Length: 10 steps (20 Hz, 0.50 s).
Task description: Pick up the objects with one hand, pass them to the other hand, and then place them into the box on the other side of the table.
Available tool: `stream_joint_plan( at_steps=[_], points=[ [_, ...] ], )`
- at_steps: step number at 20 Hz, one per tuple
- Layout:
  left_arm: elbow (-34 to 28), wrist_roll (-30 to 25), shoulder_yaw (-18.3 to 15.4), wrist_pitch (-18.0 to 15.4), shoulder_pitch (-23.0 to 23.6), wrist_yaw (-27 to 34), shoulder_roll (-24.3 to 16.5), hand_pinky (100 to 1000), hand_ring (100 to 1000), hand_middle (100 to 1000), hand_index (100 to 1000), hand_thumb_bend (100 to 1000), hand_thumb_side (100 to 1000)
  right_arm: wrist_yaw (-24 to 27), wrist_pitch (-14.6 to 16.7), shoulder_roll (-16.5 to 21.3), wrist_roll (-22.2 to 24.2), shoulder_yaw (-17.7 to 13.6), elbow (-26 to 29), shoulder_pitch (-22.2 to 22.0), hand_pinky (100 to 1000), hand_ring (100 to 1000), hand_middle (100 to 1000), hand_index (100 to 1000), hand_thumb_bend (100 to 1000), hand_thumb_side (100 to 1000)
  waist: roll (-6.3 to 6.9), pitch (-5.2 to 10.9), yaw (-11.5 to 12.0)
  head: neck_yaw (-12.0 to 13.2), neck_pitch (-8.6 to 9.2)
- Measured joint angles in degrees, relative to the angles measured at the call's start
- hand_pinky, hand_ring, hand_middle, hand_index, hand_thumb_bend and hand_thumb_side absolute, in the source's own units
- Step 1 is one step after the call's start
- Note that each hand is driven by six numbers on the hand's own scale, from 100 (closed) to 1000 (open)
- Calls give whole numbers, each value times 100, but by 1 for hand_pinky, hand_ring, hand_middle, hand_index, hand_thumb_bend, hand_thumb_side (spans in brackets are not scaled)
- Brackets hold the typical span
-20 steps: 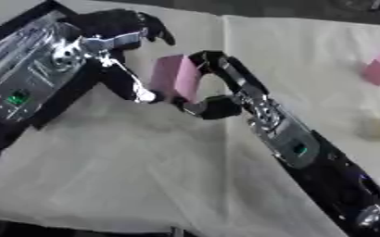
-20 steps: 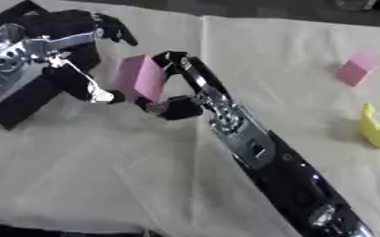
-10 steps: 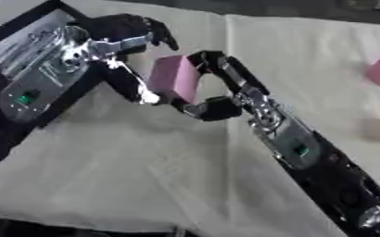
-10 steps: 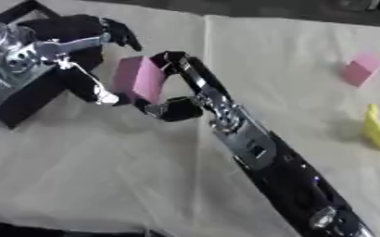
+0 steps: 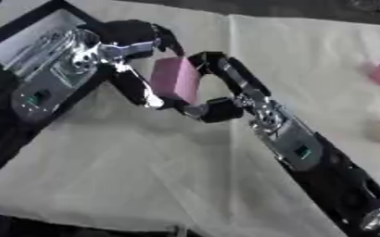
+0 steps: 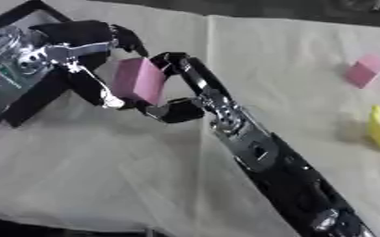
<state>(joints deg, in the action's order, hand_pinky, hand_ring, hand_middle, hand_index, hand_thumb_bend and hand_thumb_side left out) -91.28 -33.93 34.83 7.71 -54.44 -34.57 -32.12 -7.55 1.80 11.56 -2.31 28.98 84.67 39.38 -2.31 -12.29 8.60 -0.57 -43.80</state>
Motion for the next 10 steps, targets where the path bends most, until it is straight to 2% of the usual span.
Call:
stream_joint_plan(
  at_steps=[3, 7, 10],
  points=[
    [29, 14, 9, -18, 1, -1, 12, 824, 811, 789, 814, 418, 302, 0, 0, 0, 0, -1, -1, -1, 797, 573, 475, 588, 389, 100, 0, 0, -2, 0, 0],
    [50, 84, 33, -24, 1, 0, 17, 807, 783, 755, 794, 419, 299, 0, -1, 1, -1, -1, -5, -5, 796, 572, 494, 587, 321, 100, 1, 0, -5, 0, 0],
    [89, 120, 35, -36, 1, -4, 44, 781, 738, 694, 753, 375, 297, 10, -4, 17, -5, 0, -6, -9, 796, 572, 494, 587, 312, 100, 1, 0, -6, 0, 0]
  ],
)
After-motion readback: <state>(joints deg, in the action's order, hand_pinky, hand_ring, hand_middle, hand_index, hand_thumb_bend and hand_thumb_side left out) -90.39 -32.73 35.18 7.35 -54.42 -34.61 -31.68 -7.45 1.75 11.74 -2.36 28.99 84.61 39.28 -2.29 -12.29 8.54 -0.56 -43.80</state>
